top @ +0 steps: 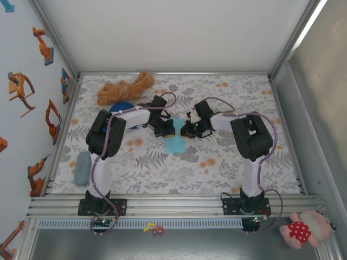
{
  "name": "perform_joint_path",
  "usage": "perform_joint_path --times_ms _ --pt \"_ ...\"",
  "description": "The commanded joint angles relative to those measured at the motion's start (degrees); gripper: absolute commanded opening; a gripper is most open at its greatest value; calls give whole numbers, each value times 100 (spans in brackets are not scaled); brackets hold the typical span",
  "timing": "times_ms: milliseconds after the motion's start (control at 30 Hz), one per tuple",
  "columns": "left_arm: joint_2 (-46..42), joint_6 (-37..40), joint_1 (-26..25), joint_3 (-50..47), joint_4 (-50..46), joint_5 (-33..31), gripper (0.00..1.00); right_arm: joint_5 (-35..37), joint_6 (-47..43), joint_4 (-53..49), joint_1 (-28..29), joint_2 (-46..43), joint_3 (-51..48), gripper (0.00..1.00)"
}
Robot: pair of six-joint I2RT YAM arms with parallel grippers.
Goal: Fold a paper plane with a square sheet of paper (pick it up from the middle)
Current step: First fold the square sheet of paper in half at the center of the table.
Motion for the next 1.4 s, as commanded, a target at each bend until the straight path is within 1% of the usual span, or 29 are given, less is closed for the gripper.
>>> perform_joint_path --times_ms 0,233,333,400,533,700,867,1000,1200,1300,1367 --pt "-165 441 339 -287 -687 -334 10 1636 -148 -1232 -8 962 -462 0" --pt "-666 520 631 -345 -845 -457 10 1627 -183 -1347 -34 1047 -389 0" --pt "-879 342 588 -387 -514 -163 10 1606 -196 -1366 -37 1030 -344 0" --pt "-954 116 477 -461 -86 121 11 1586 -203 -1379 -34 1022 -318 0" --pt "-761 -318 229 -496 768 519 12 1553 -214 -1380 -30 1043 -276 0" --pt "-265 -465 157 -216 939 530 12 1539 -232 -1378 -35 1050 -281 0" --pt "7 -380 329 -255 950 404 12 1583 -262 -1387 -35 1023 -320 0" --pt "88 -239 637 -468 982 286 12 1627 -272 -1381 -51 1017 -360 0" --pt "-126 -80 1125 -705 1125 227 12 1654 -298 -1376 -66 1000 -397 0" --pt "-391 -74 1134 -704 1132 290 12 1654 -297 -1378 -72 973 -393 0" --pt "-583 -170 1045 -772 1400 542 12 1654 -294 -1376 -72 964 -400 0"
